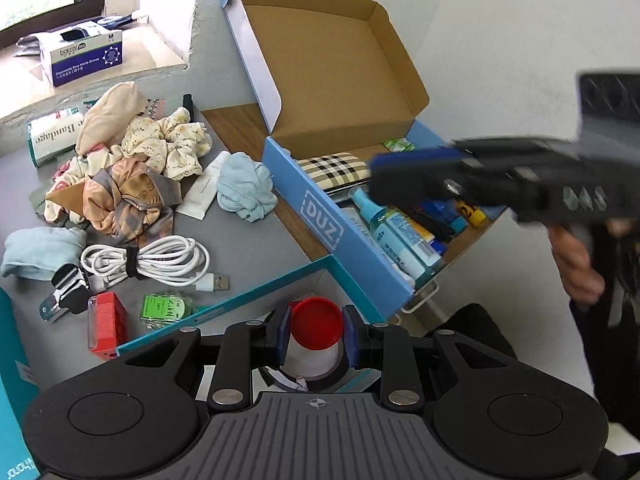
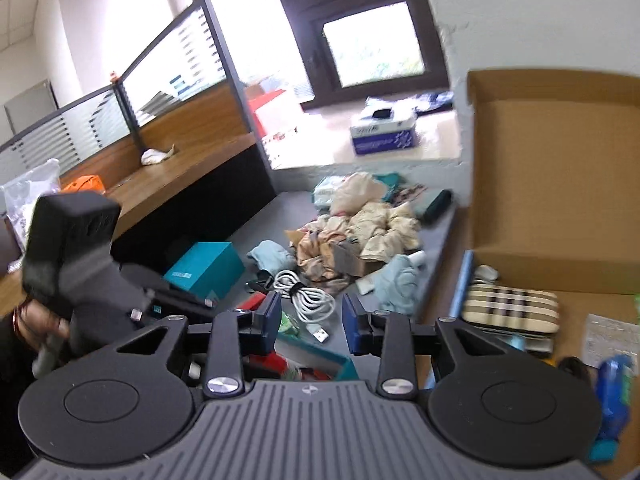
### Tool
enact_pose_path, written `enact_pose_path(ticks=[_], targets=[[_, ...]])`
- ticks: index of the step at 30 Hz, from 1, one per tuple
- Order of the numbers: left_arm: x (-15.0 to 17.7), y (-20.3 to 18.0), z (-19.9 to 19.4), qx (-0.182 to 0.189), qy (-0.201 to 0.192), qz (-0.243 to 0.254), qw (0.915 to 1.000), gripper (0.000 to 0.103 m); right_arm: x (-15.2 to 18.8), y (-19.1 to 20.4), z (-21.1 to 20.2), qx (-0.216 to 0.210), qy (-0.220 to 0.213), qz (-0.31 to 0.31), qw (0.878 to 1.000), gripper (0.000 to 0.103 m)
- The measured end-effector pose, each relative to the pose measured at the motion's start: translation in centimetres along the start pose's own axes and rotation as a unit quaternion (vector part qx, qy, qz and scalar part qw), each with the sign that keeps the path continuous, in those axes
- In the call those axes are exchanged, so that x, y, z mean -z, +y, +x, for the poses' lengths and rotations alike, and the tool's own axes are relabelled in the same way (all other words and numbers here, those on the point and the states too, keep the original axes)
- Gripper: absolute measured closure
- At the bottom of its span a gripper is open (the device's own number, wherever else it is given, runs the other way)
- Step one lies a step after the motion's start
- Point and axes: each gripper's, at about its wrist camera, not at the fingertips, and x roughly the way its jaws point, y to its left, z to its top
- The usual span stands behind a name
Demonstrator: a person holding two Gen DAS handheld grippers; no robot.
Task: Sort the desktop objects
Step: 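Carry the red cup with the left gripper over the teal box, then release the red cup into the teal box with the left gripper while the right gripper reaches the white cable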
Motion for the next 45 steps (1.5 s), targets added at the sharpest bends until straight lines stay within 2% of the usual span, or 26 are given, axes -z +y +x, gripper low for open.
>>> enact_pose_path(ticks=[3,8,27,30,33,35,38,40,44,45], targets=[[-0.1,-0.1,0.3,-0.007,0.005,0.011,0.9999,0.073,-1.3,-0.5,0.7,-0.015,0.009,0.004,1.0,0.065],[0.0,-0.3,1.0,-0.011,0.016,0.024,0.9995,0.073,-1.2,-1.3,1.8,-0.038,0.018,0.03,0.999,0.065],[-0.1,-0.8,2.9,-0.028,0.053,0.05,0.997,0.072,0.0,-0.9,1.6,-0.032,0.027,0.022,0.999,0.065],[-0.2,-0.9,3.1,-0.029,0.058,0.052,0.9966,0.064,-0.3,-1.2,1.2,-0.033,0.028,0.021,0.999,0.065],[-0.5,-1.7,3.3,-0.026,0.05,0.057,0.9968,0.06,-0.4,-1.1,1.0,-0.034,0.026,0.02,0.999,0.065],[-0.4,-1.8,2.5,-0.03,0.042,0.06,0.9969,0.053,-0.5,-1.0,1.2,-0.034,0.027,0.018,0.999,0.065],[0.2,-1.9,1.0,-0.031,0.026,0.061,0.9974,0.051,-0.7,-0.8,1.5,-0.034,0.029,0.016,0.999,0.065],[0.9,-1.6,-0.4,-0.033,0.004,0.051,0.9981,0.049,-0.9,-0.7,1.7,-0.034,0.031,0.014,0.999,0.065],[2.7,-1.1,-3.1,-0.044,-0.051,0.026,0.9974,0.036,-0.9,-0.2,2.2,-0.034,0.038,0.006,0.999,0.064],[3.2,-0.9,-3.7,-0.048,-0.068,0.018,0.9964,0.035,-0.9,0.0,2.5,-0.035,0.041,0.003,0.999,0.063]])
